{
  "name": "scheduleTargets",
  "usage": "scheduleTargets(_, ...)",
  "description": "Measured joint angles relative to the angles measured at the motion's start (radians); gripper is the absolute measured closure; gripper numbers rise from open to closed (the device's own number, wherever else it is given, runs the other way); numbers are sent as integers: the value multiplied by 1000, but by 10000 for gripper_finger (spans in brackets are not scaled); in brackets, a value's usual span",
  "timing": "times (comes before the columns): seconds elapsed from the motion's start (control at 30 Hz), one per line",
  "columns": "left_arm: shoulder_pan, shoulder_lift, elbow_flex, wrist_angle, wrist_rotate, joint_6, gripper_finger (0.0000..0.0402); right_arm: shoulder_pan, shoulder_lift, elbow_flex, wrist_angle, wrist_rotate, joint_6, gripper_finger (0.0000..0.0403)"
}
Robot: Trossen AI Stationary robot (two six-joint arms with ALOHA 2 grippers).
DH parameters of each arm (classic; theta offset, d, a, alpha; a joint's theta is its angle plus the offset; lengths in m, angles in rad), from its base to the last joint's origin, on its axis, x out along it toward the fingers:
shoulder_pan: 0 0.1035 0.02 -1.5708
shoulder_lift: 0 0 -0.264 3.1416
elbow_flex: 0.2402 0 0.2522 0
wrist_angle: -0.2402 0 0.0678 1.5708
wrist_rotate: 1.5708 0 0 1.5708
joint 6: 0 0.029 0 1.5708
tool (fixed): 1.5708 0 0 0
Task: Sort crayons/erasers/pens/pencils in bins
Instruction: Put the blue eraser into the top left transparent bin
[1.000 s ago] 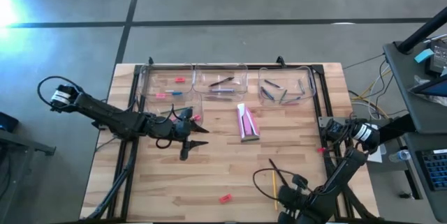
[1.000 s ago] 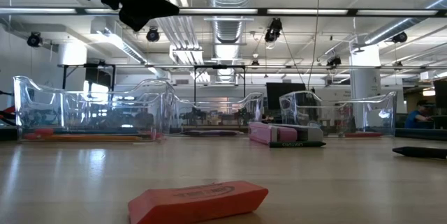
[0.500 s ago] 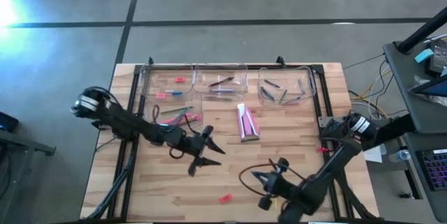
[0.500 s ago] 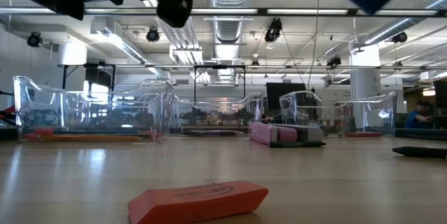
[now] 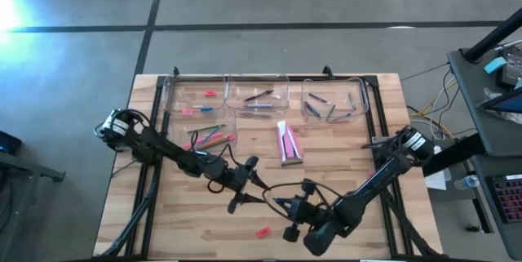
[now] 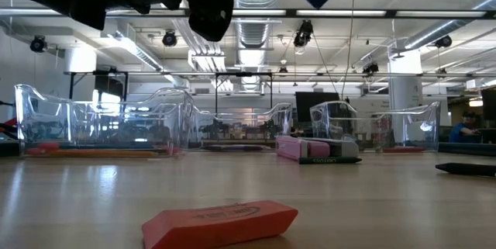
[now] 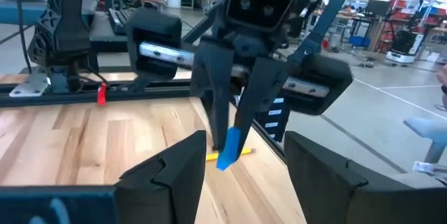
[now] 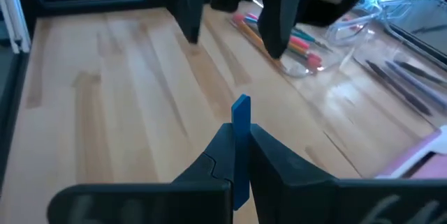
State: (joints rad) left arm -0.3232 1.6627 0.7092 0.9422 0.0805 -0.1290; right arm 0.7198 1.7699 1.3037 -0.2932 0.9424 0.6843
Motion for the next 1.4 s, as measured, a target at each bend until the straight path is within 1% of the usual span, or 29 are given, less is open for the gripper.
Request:
scheduleTargets(0.3,-7,0,0,-1,-7,-22,222,-34,0,0,107,-5,-69,390)
scheduleTargets(0.47,-7,0,-1,-8,-14,-22,222,-50,0,0,118,-26,-57,390)
scheduleTargets(0.63,-6,5,-1,-6,-39,-22,222,-58,0,0,157,-34,-57,390)
scheduleTargets(0.9,-7,27,-1,-11,-83,-22,225,-62,0,0,157,-36,-58,390)
scheduleTargets(1.03,-7,28,-2,-9,-85,-22,252,-62,0,0,156,-36,-60,390)
scheduleTargets(1.4,-8,28,-2,-10,-75,-22,379,-63,1,0,142,-33,-60,390)
